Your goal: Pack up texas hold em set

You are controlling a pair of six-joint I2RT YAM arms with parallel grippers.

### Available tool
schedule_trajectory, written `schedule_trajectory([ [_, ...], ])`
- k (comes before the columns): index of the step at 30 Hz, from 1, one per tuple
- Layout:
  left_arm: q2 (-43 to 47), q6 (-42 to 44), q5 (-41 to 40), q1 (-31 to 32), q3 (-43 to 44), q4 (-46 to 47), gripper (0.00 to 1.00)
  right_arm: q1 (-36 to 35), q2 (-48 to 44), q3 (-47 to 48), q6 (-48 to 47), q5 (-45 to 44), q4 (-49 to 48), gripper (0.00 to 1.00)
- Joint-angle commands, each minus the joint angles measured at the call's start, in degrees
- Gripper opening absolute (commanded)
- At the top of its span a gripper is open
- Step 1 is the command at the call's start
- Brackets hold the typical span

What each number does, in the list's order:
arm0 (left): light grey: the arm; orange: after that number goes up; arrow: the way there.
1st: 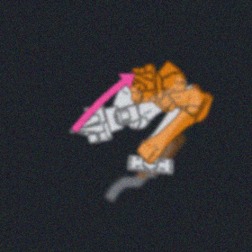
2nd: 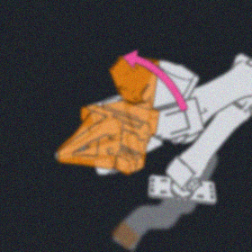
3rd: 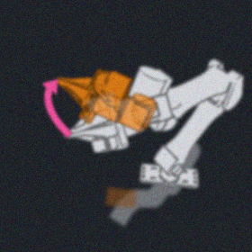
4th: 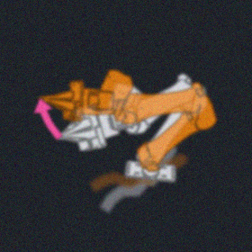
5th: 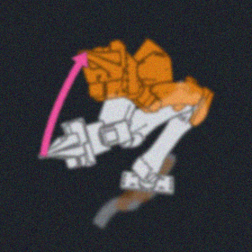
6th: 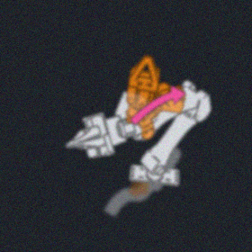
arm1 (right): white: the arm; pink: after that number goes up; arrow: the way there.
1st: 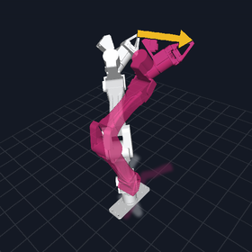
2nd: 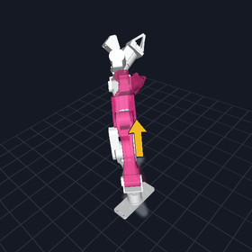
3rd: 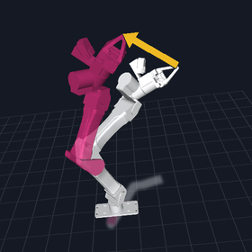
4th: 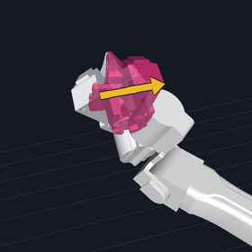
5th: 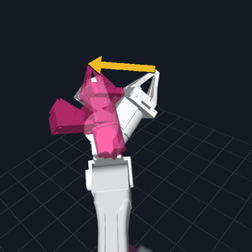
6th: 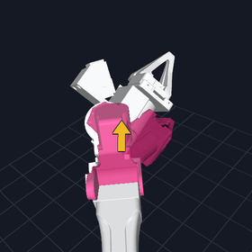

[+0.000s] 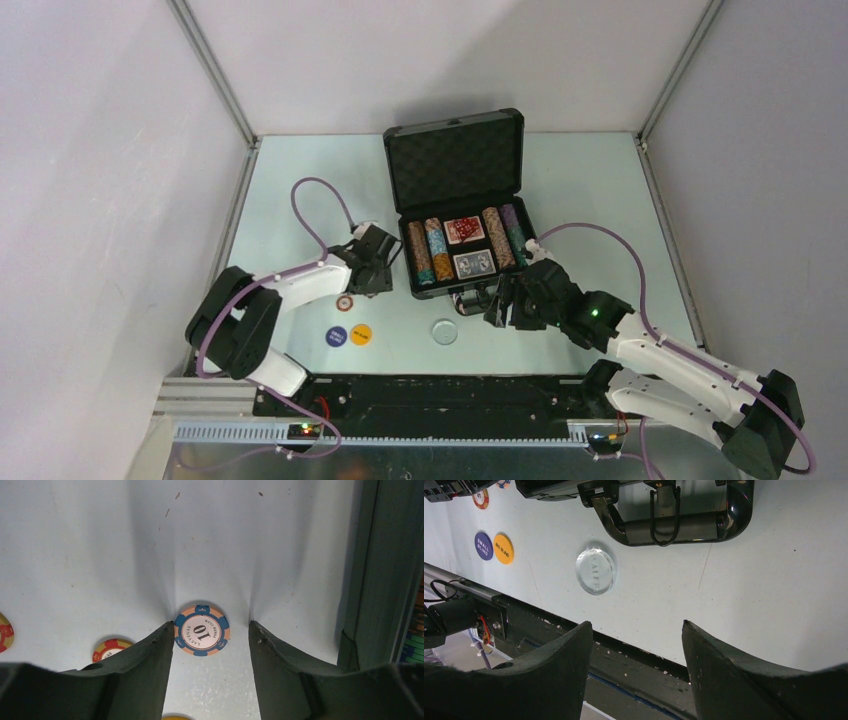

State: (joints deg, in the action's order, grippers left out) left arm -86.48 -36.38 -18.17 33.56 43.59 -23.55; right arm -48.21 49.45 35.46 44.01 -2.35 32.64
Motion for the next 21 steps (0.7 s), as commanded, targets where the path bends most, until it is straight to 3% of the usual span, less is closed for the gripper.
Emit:
schedule_trajectory([
  [1,-1.7,0.9,1.6,-0.3,-2.1,0.7,0.6,-0.2,-0.7,0.4,0.6,-1.0,-0.4,0.69],
  [13,-1.2,1.1,2.3,-0.4,-2.9,0.9,0.49,-0.4,-0.5,0.4,0.7,-1.0,-0.6,0.7],
  [21,-0.3,0.9,3.8,-0.4,-4.3,-0.1,0.57,-0.4,-0.1,0.4,0.7,-0.9,-1.2,0.7],
])
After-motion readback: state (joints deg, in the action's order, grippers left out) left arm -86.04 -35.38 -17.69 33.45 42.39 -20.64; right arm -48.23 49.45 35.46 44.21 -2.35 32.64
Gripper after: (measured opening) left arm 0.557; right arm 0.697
